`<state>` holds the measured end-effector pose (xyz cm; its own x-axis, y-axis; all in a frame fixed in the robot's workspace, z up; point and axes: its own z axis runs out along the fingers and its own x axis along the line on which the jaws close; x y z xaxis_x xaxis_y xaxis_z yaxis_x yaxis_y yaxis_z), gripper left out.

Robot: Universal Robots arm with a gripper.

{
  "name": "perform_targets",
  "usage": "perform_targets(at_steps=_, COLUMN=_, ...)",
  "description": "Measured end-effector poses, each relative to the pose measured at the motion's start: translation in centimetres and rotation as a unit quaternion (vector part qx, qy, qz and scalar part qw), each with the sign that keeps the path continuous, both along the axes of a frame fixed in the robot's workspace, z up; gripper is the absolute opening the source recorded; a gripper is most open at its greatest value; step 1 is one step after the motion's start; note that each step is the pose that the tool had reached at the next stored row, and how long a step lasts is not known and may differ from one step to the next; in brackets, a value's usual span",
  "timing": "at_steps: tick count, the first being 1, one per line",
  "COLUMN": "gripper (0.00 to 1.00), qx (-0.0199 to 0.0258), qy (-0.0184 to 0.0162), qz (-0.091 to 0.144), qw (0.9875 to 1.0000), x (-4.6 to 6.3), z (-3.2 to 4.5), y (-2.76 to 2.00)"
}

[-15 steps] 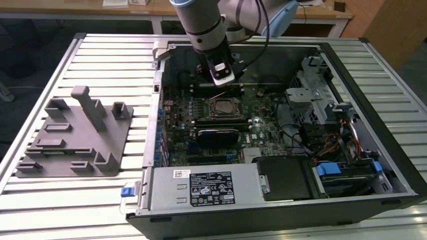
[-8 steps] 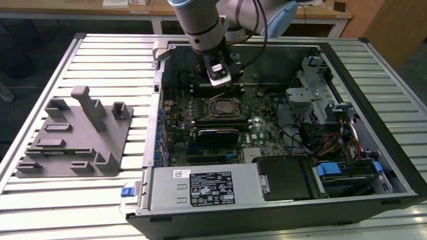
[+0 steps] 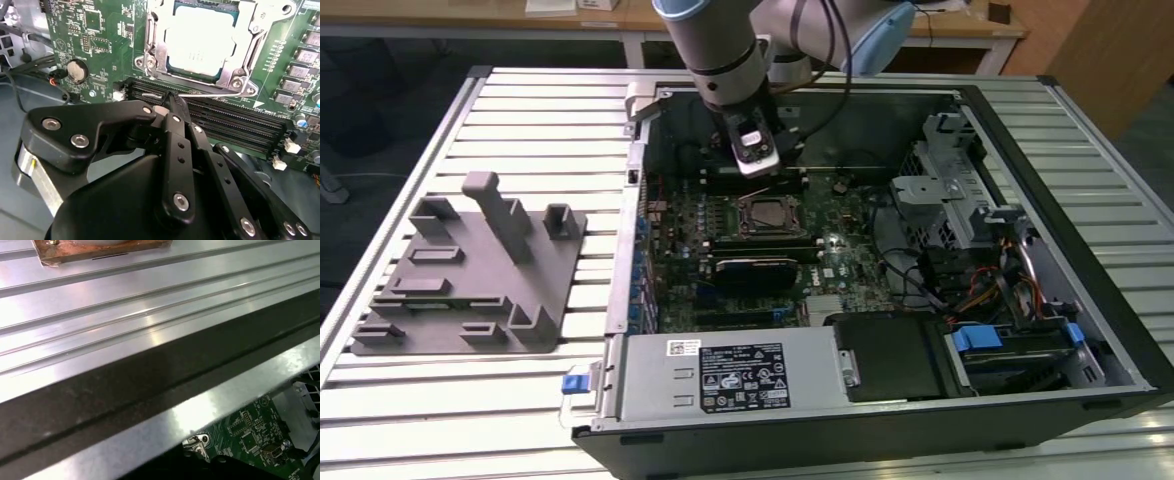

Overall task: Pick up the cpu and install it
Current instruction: 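Install the first cpu locking lever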

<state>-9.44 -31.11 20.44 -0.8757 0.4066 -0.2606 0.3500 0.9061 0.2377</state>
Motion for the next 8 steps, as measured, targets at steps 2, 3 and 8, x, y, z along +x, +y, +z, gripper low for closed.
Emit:
perform_targets(at_steps=2, gripper=0.11, qx=0.0, qy=0.0, qz=0.0, qw=1.0, x=-0.02, z=-0.09, y=0.03)
perform_targets(at_steps=3, gripper=0.11, qx=0.0, qy=0.0, qz=0.0, qw=1.0, x=-0.02, z=-0.14, y=0.04)
perform_targets(at_steps=8, gripper=0.11, qx=-0.0009, qy=0.0, qz=0.0, qw=1.0, x=-0.03, z=-0.44, y=0.04)
